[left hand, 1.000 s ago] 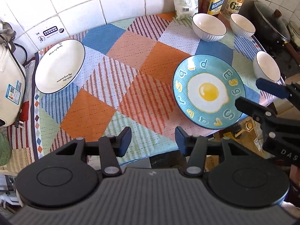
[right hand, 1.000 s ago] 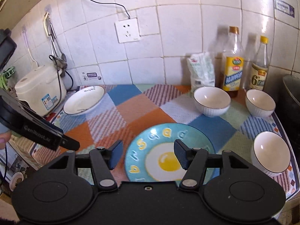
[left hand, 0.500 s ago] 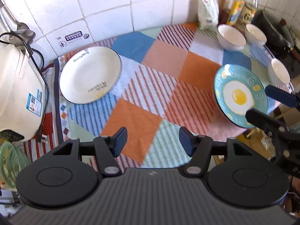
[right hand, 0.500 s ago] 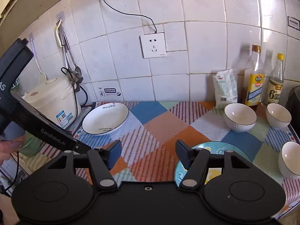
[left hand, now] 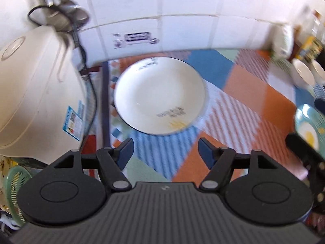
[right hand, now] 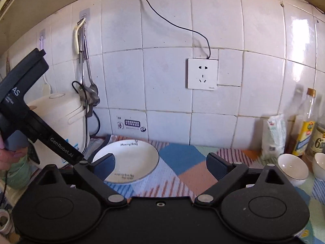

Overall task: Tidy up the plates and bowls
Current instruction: 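Move both grippers to the white Morning Honey plate beside the rice cooker, then close both grippers on the rim of the white plate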

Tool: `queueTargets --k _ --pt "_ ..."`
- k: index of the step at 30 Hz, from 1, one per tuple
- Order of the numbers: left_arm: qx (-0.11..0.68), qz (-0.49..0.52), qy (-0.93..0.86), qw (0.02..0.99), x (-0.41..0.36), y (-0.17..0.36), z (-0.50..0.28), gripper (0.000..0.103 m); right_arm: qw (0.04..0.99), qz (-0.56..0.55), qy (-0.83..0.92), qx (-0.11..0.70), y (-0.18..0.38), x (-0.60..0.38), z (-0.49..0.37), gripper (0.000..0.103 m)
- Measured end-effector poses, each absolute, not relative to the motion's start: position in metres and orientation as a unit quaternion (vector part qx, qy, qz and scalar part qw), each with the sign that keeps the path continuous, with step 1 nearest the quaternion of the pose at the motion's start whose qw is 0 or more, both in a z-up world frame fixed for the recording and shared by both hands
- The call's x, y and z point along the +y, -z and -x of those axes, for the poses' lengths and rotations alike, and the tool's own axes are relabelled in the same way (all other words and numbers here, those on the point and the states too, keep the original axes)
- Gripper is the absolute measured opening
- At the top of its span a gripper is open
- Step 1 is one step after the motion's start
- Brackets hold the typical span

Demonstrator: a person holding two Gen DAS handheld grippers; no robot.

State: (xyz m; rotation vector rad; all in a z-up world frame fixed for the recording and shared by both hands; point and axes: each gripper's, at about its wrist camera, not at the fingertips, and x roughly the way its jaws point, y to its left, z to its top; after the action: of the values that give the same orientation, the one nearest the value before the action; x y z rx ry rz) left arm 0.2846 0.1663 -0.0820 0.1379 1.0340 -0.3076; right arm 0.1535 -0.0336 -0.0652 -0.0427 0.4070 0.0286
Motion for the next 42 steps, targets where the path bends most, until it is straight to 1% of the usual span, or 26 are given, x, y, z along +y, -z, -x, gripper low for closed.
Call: queueTargets --k 5,9,10,11,12,13,15,18,20,22,24,25,26,27,29,30,32,34,36,37,38,40,42 --pt "0.492 -0.032 0.114 0.862 0.184 0.117 -0.312 0.07 0.973 -0.025 -0.005 0.231 0.102 -0.03 -0.198 0.098" --pt "0.49 -0.02 0.093 0.867 0.191 0.143 -0.331 0.07 0.957 -0.106 0.001 0.271 0.123 -0.04 -0.229 0.098" --pt "0.478 -0.016 0.089 0.874 0.193 0.148 -0.334 0.069 0.951 -0.124 -0.005 0.283 0.127 -0.041 -0.236 0.096" --pt "0.455 -0.021 0.081 0.886 0.193 0.15 -0.332 0.069 0.945 -0.14 -0.016 0.296 0.131 -0.042 -0.244 0.093" --pt "0.43 -0.037 0.074 0.899 0.191 0.152 -0.33 0.069 0.937 -0.155 -0.025 0.313 0.136 -0.043 -0.251 0.086" --pt "0.416 -0.054 0.073 0.905 0.187 0.154 -0.33 0.069 0.93 -0.17 -0.029 0.326 0.141 -0.043 -0.257 0.084" --pt "0.419 -0.068 0.082 0.901 0.183 0.157 -0.335 0.069 0.922 -0.197 -0.032 0.332 0.15 -0.042 -0.266 0.083" --pt "0.417 -0.063 0.097 0.901 0.182 0.161 -0.34 0.07 0.914 -0.218 -0.026 0.34 0.162 -0.039 -0.279 0.083" --pt "0.431 -0.059 0.099 0.895 0.182 0.167 -0.347 0.07 0.906 -0.237 -0.027 0.35 0.17 -0.039 -0.288 0.083" --pt "0.449 -0.049 0.107 0.886 0.182 0.174 -0.353 0.07 0.897 -0.254 -0.03 0.36 0.179 -0.04 -0.296 0.076" --pt "0.473 -0.041 0.118 0.872 0.183 0.18 -0.361 0.069 0.889 -0.27 -0.023 0.368 0.187 -0.041 -0.303 0.073" --pt "0.489 -0.034 0.114 0.864 0.184 0.183 -0.366 0.061 0.885 -0.28 -0.019 0.372 0.191 -0.043 -0.306 0.071" --pt "0.499 -0.029 0.108 0.86 0.186 0.186 -0.369 0.057 0.881 -0.288 -0.017 0.374 0.194 -0.045 -0.308 0.069" --pt "0.501 -0.024 0.109 0.858 0.187 0.187 -0.371 0.056 0.878 -0.294 -0.014 0.377 0.198 -0.046 -0.31 0.066" --pt "0.5 -0.018 0.116 0.858 0.189 0.188 -0.373 0.047 0.875 -0.299 -0.009 0.381 0.202 -0.048 -0.315 0.061" --pt "0.499 -0.017 0.119 0.858 0.19 0.188 -0.374 0.045 0.876 -0.298 -0.01 0.379 0.202 -0.048 -0.317 0.057" --pt "0.498 -0.01 0.124 0.858 0.192 0.188 -0.378 0.037 0.874 -0.296 -0.018 0.385 0.201 -0.05 -0.323 0.051" --pt "0.5 0.001 0.121 0.858 0.195 0.187 -0.381 0.034 0.873 -0.3 -0.021 0.384 0.199 -0.052 -0.328 0.043" --pt "0.5 0.008 0.121 0.858 0.197 0.187 -0.382 0.033 0.873 -0.304 -0.013 0.381 0.197 -0.055 -0.331 0.039" --pt "0.5 0.01 0.121 0.857 0.198 0.187 -0.382 0.032 0.871 -0.309 -0.011 0.381 0.198 -0.056 -0.333 0.033" --pt "0.503 0.011 0.122 0.856 0.198 0.187 -0.383 0.032 0.869 -0.313 -0.006 0.384 0.2 -0.057 -0.334 0.03" --pt "0.508 0.015 0.124 0.852 0.199 0.186 -0.385 0.032 0.864 -0.311 0.001 0.397 0.206 -0.057 -0.337 0.015" --pt "0.511 0.014 0.123 0.851 0.199 0.186 -0.385 0.032 0.866 -0.31 0.002 0.393 0.21 -0.056 -0.336 0.015"
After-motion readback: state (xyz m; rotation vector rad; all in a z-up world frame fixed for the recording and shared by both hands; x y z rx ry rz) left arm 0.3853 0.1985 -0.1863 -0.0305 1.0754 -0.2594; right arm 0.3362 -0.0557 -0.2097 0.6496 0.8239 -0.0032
